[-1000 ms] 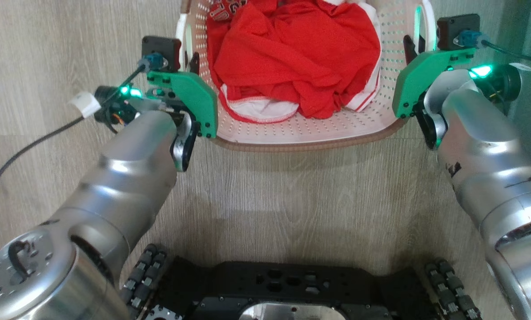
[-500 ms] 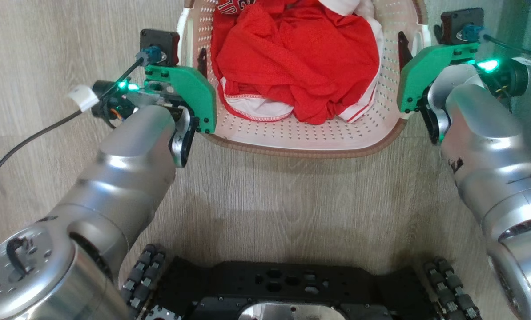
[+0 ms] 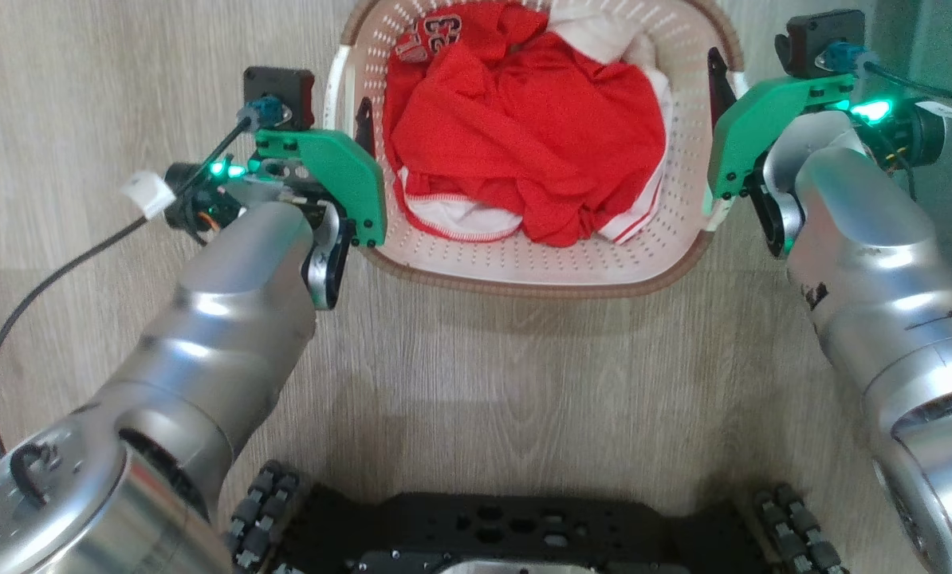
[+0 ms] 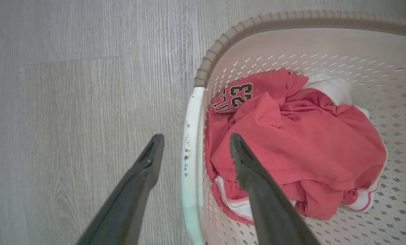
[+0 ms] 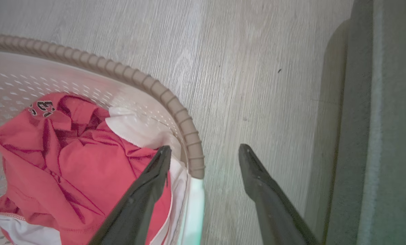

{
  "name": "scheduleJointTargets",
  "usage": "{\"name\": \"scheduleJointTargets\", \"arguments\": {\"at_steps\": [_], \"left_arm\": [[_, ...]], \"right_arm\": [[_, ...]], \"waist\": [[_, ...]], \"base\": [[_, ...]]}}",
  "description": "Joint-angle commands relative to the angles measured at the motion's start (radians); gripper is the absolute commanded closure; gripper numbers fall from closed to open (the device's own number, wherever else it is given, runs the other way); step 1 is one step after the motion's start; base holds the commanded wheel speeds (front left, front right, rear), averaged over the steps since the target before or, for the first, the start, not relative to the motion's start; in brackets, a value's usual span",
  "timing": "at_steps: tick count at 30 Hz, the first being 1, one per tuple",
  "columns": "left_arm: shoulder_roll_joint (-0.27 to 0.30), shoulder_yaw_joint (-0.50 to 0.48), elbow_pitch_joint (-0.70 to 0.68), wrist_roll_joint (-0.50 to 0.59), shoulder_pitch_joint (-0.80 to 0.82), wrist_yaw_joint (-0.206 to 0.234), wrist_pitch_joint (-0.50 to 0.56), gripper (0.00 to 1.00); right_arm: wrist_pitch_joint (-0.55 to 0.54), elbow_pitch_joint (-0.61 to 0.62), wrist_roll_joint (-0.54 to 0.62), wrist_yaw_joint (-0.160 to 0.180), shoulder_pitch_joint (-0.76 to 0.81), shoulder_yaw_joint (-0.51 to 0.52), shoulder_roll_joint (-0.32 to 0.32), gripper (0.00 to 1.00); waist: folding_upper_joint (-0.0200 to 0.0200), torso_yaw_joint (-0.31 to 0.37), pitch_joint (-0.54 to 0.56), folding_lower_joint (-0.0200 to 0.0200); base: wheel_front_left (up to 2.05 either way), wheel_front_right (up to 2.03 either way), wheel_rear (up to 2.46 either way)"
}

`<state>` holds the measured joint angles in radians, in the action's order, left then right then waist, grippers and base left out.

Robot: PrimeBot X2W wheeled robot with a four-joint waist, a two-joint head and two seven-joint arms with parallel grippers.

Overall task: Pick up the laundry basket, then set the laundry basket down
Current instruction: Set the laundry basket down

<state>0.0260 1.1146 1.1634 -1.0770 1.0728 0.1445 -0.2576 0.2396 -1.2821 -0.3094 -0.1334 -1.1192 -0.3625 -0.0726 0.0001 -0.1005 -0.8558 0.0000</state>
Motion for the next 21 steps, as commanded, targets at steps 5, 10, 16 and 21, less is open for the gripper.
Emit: {"name": "scheduleJointTargets", "arguments": {"at_steps": [5, 10, 16, 21], "left_arm": [[0.040, -0.111, -0.058, 0.086, -0.050, 0.014, -0.004, 0.00], [0.069, -0.246, -0.171, 0.204, -0.123, 0.017, -0.004, 0.00], [0.091, -0.434, -0.332, 0.379, -0.278, 0.015, -0.004, 0.00], [0.096, -0.594, -0.479, 0.526, -0.430, 0.005, -0.004, 0.00]], "right_arm": [[0.021, 0.041, 0.005, 0.003, 0.045, -0.013, 0.022, 0.00], [0.022, 0.169, 0.053, 0.003, 0.099, 0.029, 0.022, 0.00], [0.022, 0.342, 0.111, 0.003, 0.226, 0.086, 0.022, 0.00], [0.022, 0.480, 0.130, 0.003, 0.350, 0.122, 0.022, 0.00]], "waist": [[-0.0001, 0.015, 0.087, 0.0000], [-0.0001, 0.028, 0.173, 0.0000], [-0.0001, 0.036, 0.305, 0.0000], [-0.0001, 0.036, 0.422, 0.0000]], "base": [[0.00, 0.00, 0.00], [0.00, 0.00, 0.00], [0.00, 0.00, 0.00], [0.00, 0.00, 0.00]]}}
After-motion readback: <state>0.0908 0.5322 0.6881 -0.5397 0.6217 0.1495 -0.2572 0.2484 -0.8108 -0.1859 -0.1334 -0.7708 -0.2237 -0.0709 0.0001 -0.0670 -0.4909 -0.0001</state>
